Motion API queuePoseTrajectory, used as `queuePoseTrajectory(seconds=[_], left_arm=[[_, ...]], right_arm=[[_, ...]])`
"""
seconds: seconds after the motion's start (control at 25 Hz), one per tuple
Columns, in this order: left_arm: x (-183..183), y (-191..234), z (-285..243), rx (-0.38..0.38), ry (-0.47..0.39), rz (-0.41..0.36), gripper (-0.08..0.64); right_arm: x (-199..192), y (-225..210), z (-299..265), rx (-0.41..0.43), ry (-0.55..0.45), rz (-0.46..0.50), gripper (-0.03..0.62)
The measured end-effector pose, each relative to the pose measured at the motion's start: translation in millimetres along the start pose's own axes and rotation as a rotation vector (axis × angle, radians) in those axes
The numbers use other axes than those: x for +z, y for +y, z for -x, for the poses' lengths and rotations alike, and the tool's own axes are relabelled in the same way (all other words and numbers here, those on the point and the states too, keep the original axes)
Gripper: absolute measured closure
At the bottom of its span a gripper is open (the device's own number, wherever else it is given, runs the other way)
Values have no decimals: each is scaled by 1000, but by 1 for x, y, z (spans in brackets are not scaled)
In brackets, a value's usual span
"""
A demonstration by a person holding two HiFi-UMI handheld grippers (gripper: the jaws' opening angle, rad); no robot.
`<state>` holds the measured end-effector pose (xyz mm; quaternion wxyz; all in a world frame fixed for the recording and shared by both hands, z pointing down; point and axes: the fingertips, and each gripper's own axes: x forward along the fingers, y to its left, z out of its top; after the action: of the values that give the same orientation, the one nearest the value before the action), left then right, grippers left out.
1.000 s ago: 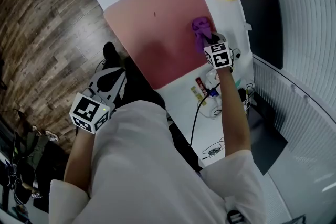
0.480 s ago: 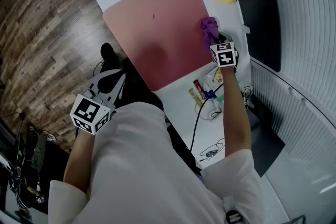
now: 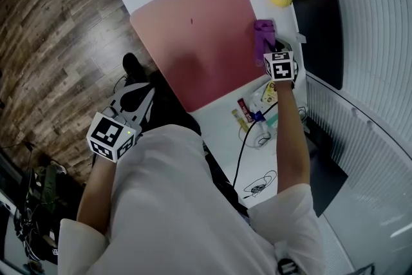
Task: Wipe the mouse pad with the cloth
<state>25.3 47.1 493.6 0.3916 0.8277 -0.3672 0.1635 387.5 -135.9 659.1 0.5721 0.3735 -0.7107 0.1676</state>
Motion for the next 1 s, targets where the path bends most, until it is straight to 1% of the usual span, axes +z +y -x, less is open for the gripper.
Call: queuePoseTrajectory(seconds=[0.32, 0.44, 0.56, 0.72, 1.0], left_arm=[[8, 10, 10, 20, -25, 2, 540], [12, 15, 14, 32, -35, 9, 540], [11, 23, 19, 44, -40, 20, 540], [6, 32, 25, 61, -35, 39, 540], [0, 43, 31, 67, -34, 58, 540]], right_arm=[[46, -11, 14, -54, -63, 34, 517], [58, -10, 9, -77, -69, 51, 517], [63, -4, -3, -94, -61, 52, 517], [72, 16, -13, -83, -45, 69, 517], [72, 52, -25, -38, -32, 77, 517]])
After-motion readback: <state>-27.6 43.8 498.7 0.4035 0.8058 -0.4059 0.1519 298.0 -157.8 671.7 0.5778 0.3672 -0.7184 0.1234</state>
